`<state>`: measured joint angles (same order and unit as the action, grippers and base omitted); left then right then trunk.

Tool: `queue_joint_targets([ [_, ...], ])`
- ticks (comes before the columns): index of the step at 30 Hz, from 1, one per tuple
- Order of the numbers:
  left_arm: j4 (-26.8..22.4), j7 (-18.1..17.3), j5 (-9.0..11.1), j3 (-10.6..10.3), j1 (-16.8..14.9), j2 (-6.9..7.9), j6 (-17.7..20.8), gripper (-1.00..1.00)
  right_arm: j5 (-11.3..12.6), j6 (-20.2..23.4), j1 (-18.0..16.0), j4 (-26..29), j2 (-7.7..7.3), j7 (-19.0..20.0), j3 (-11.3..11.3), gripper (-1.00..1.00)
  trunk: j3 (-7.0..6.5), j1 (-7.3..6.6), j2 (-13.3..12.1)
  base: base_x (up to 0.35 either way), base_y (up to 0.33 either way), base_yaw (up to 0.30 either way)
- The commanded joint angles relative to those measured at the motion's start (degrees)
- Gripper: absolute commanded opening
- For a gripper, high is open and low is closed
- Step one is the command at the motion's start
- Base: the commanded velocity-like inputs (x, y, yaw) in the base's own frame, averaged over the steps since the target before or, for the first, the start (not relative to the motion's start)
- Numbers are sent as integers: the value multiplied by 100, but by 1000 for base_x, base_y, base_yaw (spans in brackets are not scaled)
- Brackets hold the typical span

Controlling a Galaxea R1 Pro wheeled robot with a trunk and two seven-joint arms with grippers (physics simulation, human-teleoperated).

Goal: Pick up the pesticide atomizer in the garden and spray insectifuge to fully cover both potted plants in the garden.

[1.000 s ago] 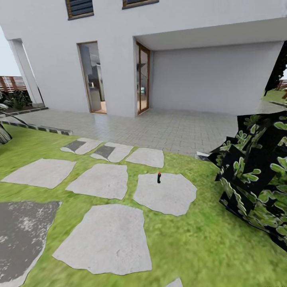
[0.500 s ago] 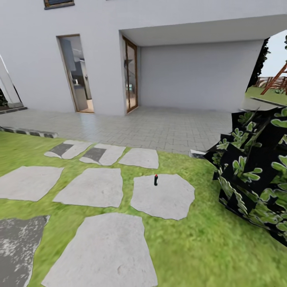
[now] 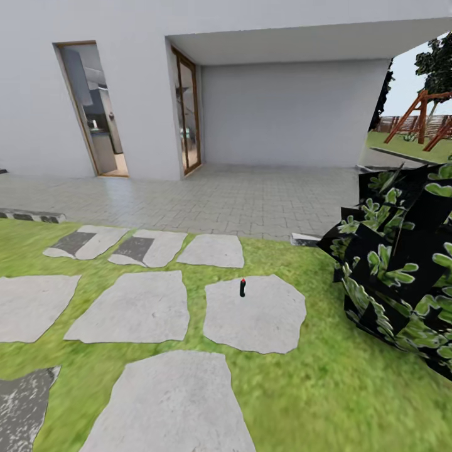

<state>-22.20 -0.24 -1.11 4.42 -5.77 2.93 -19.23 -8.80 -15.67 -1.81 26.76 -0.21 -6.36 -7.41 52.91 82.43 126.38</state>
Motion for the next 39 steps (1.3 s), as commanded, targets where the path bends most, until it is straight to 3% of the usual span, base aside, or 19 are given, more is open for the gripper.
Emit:
queue_joint_targets([
  [1,5,-3,-12,15,-3,-2,-19,100,-60,-15,-4,-4,3,-15,-24,100,13,1,2,243,245,-157],
  [14,5,-3,-12,15,-3,-3,-19,100,-63,-15,-4,1,-1,-23,-29,100,72,1,2,243,245,-142],
  [26,5,-3,-27,15,-3,-3,-19,100,-62,-12,-4,2,-2,-29,-24,100,88,1,2,247,233,13],
  [39,5,-3,-64,11,-3,-12,-19,100,-62,-15,-4,-3,-1,-17,-26,100,88,1,2,285,-27,0],
])
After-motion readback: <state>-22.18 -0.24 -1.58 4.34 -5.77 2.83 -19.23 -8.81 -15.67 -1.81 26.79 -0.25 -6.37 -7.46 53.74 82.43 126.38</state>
